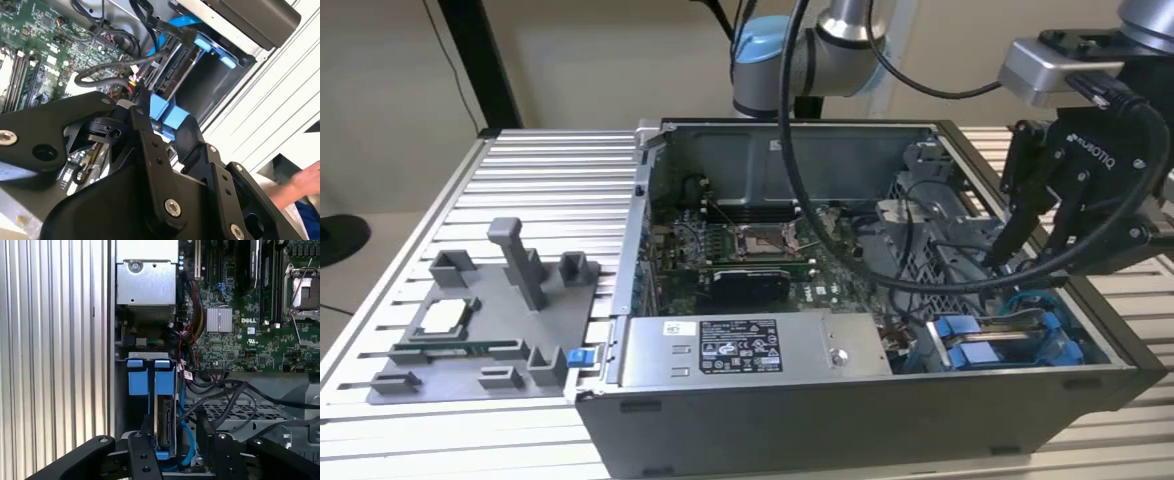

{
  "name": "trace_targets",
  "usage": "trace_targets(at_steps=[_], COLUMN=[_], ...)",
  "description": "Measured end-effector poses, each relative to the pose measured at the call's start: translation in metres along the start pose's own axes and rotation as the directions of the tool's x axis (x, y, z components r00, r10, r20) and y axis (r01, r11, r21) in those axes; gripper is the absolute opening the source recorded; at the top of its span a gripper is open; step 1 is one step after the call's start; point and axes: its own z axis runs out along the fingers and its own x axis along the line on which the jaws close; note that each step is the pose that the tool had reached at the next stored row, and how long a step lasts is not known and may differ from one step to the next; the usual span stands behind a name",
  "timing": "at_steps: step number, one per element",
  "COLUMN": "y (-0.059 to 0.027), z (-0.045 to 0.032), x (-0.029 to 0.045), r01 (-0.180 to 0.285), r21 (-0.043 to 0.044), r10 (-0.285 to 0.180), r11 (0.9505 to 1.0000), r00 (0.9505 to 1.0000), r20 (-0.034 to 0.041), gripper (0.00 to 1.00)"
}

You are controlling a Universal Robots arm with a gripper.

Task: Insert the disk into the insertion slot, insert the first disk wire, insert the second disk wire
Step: 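Insert the disk into the insertion slot, then insert the first disk wire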

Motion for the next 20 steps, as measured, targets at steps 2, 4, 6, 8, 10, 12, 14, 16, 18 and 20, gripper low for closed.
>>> trace_targets(at_steps=[2, 4, 6, 8, 10, 12, 14, 16, 18, 20], y=[0.0003, 0.0009, 0.0017, 0.0025, 0.0029, 0.0030, 0.0032, 0.0032, 0.0032, 0.0032], z=[0.0000, 0.0006, 0.0015, 0.0024, 0.0032, 0.0048, 0.0060, 0.0073, 0.0075, 0.0076], x=[-0.0057, -0.0086, -0.0111, -0.0120, -0.0122, -0.0123, -0.0123, -0.0122, -0.0122, -0.0123], r01=[0.000, 0.000, 0.000, 0.000, 0.001, 0.001, 0.001, 0.001, 0.000, -0.001], r21=[0.0007, 0.0010, 0.0021, 0.0035, 0.0046, 0.0050, 0.0051, 0.0051, 0.0053, 0.0054], r10=[0.000, 0.000, 0.000, 0.000, -0.001, -0.001, -0.001, -0.001, 0.000, 0.001], r11=[1.0000, 1.0000, 1.0000, 1.0000, 1.0000, 1.0000, 1.0000, 1.0000, 1.0000, 1.0000], r00=[1.0000, 1.0000, 1.0000, 0.9999, 0.9996, 0.9994, 0.9994, 0.9993, 0.9991, 0.9991], r20=[0.0000, 0.0003, 0.0027, 0.0130, 0.0272, 0.0344, 0.0346, 0.0365, 0.0417, 0.0421], gripper=[1.00, 1.00, 1.00, 1.00, 0.00, 0.00, 0.00, 0.00, 0.00, 0.00])
